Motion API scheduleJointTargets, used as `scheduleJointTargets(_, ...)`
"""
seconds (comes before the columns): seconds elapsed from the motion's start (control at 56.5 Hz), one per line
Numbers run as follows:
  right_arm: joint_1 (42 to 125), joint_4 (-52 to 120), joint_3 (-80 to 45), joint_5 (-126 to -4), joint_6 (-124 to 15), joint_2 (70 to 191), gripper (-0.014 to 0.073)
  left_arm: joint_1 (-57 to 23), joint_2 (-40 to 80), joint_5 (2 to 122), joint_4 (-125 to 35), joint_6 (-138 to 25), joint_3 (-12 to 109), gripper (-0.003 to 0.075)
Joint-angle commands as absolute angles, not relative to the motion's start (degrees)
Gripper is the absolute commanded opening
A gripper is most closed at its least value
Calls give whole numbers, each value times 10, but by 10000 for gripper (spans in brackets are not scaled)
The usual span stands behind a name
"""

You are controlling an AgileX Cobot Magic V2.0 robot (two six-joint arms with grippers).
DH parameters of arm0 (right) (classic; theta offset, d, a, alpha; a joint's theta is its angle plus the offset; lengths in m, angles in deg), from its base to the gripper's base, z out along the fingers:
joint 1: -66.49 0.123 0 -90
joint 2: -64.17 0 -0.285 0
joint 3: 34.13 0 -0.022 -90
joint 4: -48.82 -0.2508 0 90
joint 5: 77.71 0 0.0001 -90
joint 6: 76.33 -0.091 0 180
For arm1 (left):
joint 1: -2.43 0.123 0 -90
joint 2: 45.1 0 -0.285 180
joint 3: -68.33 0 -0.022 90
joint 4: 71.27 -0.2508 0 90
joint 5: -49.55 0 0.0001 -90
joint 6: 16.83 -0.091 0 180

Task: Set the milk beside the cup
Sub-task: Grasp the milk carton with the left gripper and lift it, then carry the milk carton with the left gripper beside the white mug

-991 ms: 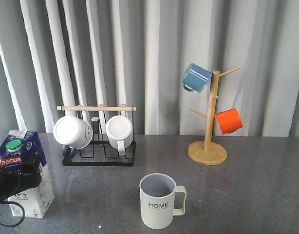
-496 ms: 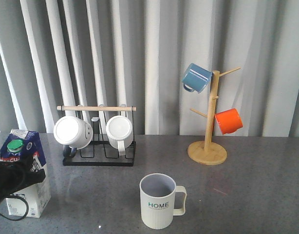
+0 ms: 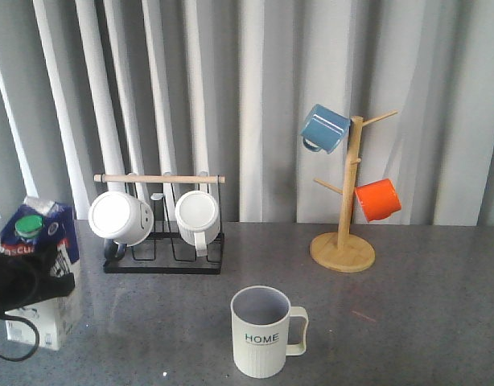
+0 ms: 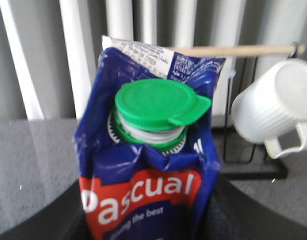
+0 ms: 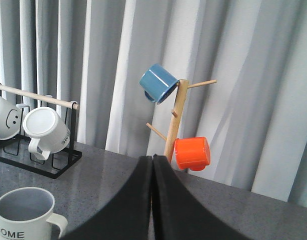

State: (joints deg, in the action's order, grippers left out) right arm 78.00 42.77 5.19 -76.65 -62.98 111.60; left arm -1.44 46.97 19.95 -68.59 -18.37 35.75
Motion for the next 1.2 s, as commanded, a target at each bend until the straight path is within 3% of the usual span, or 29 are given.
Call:
scheduleJointTargets(0.0,775,430,37,-806,-630,1115,-8,-24,380,157,-684,-158,375,-6)
scheduleJointTargets(0.248,775,430,37,-806,-630,1115,-8,-29,259,245,-684,-113,375,-6)
scheduleJointTargets(0.478,775,430,37,-806,-630,1115,-8,-29,218,342,-681,-113,375,-6)
scheduleJointTargets(0.655,775,430,37,-806,-630,1115,-8,-57,218,376,-469,-247,375,-6)
scheduleJointTargets(0.938,775,430,37,-806,-630,1115,-8,-234,246,194,-39,-698,376,-6)
scheduleJointTargets(1.044,775,430,37,-806,-630,1115,-8,-298,287,107,13,-718,387,-6)
scheduleJointTargets(1.186,775,430,37,-806,-630,1115,-8,-358,365,99,16,-717,430,-6)
